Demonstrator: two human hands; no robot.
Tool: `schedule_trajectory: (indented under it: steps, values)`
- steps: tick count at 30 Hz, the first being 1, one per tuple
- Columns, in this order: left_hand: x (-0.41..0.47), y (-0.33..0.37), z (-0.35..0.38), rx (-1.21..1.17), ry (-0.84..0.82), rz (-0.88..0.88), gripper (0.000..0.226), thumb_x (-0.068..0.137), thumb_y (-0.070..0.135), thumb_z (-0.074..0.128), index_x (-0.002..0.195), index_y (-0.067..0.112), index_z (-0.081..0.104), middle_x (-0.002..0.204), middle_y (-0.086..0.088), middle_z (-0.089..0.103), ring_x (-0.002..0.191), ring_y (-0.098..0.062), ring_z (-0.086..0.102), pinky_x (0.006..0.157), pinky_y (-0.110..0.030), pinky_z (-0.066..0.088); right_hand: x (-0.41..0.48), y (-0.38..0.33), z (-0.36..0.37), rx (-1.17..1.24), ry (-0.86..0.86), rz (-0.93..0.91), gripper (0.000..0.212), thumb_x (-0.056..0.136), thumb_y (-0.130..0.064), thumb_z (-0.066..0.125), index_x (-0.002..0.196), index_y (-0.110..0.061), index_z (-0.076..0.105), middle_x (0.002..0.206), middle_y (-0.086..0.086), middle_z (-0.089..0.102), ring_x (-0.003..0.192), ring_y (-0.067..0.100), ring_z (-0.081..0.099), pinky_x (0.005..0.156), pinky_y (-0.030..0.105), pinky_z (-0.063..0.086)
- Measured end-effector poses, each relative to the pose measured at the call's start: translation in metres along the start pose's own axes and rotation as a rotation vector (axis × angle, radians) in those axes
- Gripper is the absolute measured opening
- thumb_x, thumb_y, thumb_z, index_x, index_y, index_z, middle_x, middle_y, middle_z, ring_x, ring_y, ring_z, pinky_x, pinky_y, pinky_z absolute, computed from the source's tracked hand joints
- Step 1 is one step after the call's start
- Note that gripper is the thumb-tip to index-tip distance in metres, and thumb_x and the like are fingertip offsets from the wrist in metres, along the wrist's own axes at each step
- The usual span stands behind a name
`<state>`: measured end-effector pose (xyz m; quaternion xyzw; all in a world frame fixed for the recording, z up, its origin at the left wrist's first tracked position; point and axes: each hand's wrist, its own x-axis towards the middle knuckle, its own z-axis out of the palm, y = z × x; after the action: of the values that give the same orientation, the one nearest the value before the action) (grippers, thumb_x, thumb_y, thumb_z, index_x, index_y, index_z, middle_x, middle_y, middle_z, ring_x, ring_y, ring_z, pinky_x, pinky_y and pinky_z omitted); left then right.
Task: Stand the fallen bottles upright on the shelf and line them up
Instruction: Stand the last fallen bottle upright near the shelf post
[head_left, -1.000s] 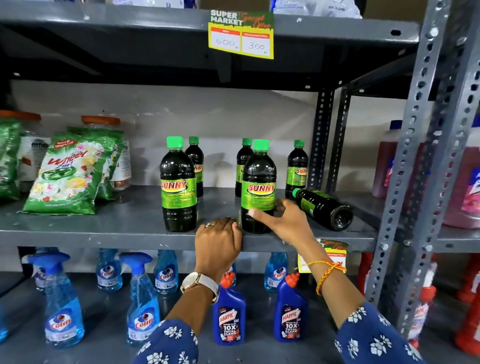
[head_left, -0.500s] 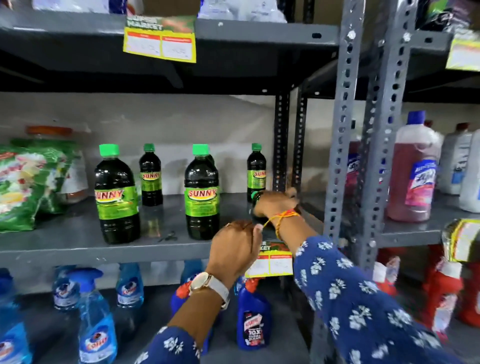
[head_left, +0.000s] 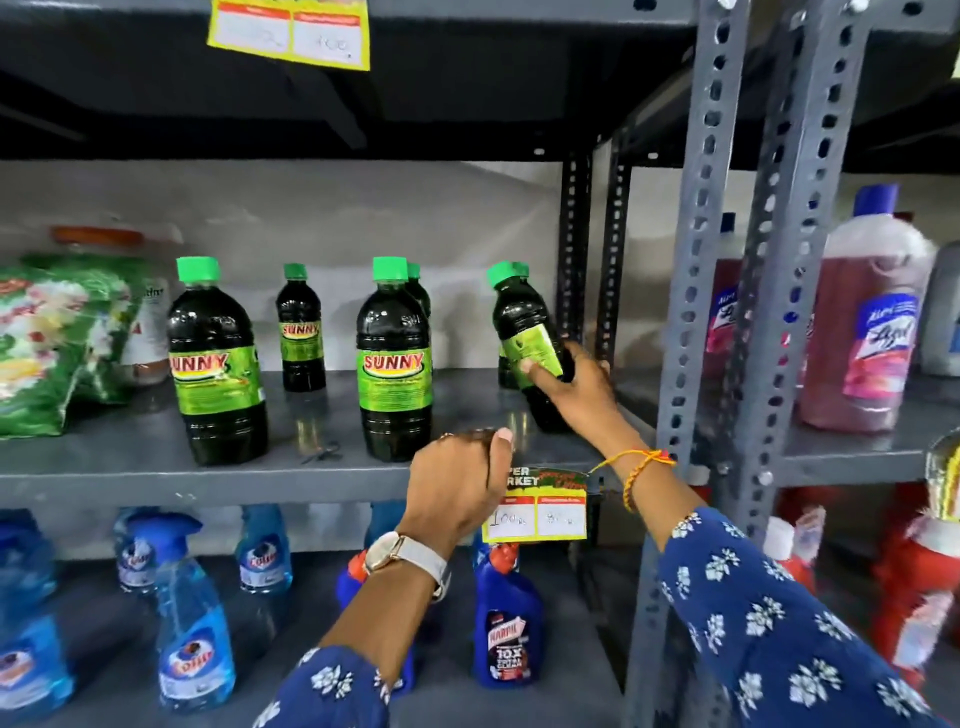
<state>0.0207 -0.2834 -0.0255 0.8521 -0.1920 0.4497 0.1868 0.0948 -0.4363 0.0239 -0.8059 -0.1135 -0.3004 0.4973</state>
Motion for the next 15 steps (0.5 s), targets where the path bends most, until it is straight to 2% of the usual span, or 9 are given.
schedule_trajectory:
  steps: [2,5,7,8,9,11,12,13,15]
  values:
    - [-0.001,-0.003,0.002,-0.006,0.005,0.012,0.036,0.089,0.030,0.036,0.054,0.022,0.036,0.049,-0.008,0.059,0.046,-0.030,0.055,0.044,-0.024,0.025,-0.001,0.005,0.000,0.113,-0.005,0.005,0.037,0.079,-0.044,0.065,0.107,-0.021,0.058,0.095,-0.003,0.064,0.091,0.014,0.061,0.073,0.018,0.046]
    - [-0.001,-0.004,0.006,-0.001,0.013,0.005,0.036,0.089,0.030,0.034,0.055,0.021,0.038,0.051,-0.008,0.060,0.047,-0.030,0.056,0.044,-0.025,0.026,-0.001,0.008,0.002,0.109,-0.050,0.048,0.041,0.079,-0.048,0.062,0.110,-0.021,0.056,0.106,-0.002,0.064,0.101,0.018,0.059,0.080,0.021,0.044]
    - [-0.001,-0.004,0.007,-0.008,0.022,-0.008,0.035,0.089,0.029,0.034,0.055,0.021,0.038,0.052,-0.008,0.061,0.048,-0.030,0.056,0.044,-0.026,0.028,0.000,0.009,0.003,0.077,-0.051,0.058,0.038,0.078,-0.049,0.061,0.106,-0.023,0.057,0.101,-0.005,0.063,0.104,0.021,0.060,0.072,0.012,0.043]
    - [-0.001,-0.004,0.007,-0.015,0.021,-0.014,0.035,0.089,0.028,0.034,0.055,0.021,0.038,0.052,-0.007,0.061,0.048,-0.029,0.055,0.044,-0.025,0.027,0.000,0.009,0.004,0.058,-0.062,0.096,0.046,0.075,-0.055,0.059,0.109,-0.025,0.055,0.104,-0.005,0.061,0.110,0.023,0.057,0.074,0.013,0.043]
    - [-0.002,-0.005,0.008,-0.019,0.024,-0.015,0.034,0.089,0.028,0.035,0.056,0.022,0.037,0.052,-0.006,0.061,0.047,-0.028,0.055,0.044,-0.024,0.026,0.000,0.007,0.003,0.032,-0.088,0.158,0.065,0.069,-0.067,0.056,0.118,-0.025,0.049,0.114,-0.002,0.058,0.119,0.026,0.051,0.084,0.022,0.044]
    - [-0.003,-0.005,0.009,-0.016,0.038,-0.012,0.034,0.089,0.027,0.035,0.056,0.023,0.036,0.051,-0.003,0.060,0.045,-0.025,0.054,0.042,-0.023,0.022,-0.001,0.006,0.003,0.008,-0.123,0.240,0.106,0.052,-0.084,0.053,0.134,-0.021,0.034,0.140,0.005,0.043,0.132,0.028,0.038,0.104,0.042,0.036]
    - [-0.003,-0.005,0.010,-0.015,0.043,-0.010,0.034,0.089,0.028,0.034,0.055,0.023,0.037,0.050,-0.002,0.060,0.044,-0.024,0.053,0.041,-0.022,0.020,-0.001,0.005,0.004,0.003,-0.120,0.228,0.115,0.047,-0.085,0.058,0.135,-0.018,0.029,0.143,0.007,0.039,0.132,0.028,0.037,0.106,0.046,0.034]
    - [-0.003,-0.005,0.010,-0.014,0.047,-0.009,0.035,0.089,0.029,0.031,0.055,0.023,0.038,0.049,-0.001,0.059,0.043,-0.022,0.052,0.040,-0.021,0.018,-0.001,0.005,0.005,-0.015,-0.107,0.200,0.115,0.046,-0.079,0.066,0.133,-0.015,0.028,0.141,0.009,0.040,0.130,0.028,0.039,0.105,0.044,0.035]
    - [-0.002,-0.005,0.011,-0.011,0.054,-0.006,0.036,0.088,0.031,0.029,0.055,0.024,0.040,0.048,-0.001,0.058,0.041,-0.021,0.051,0.039,-0.020,0.015,0.000,0.008,0.007,-0.071,-0.074,0.143,0.096,0.052,-0.055,0.080,0.122,-0.012,0.030,0.125,0.008,0.050,0.118,0.025,0.048,0.093,0.034,0.040]
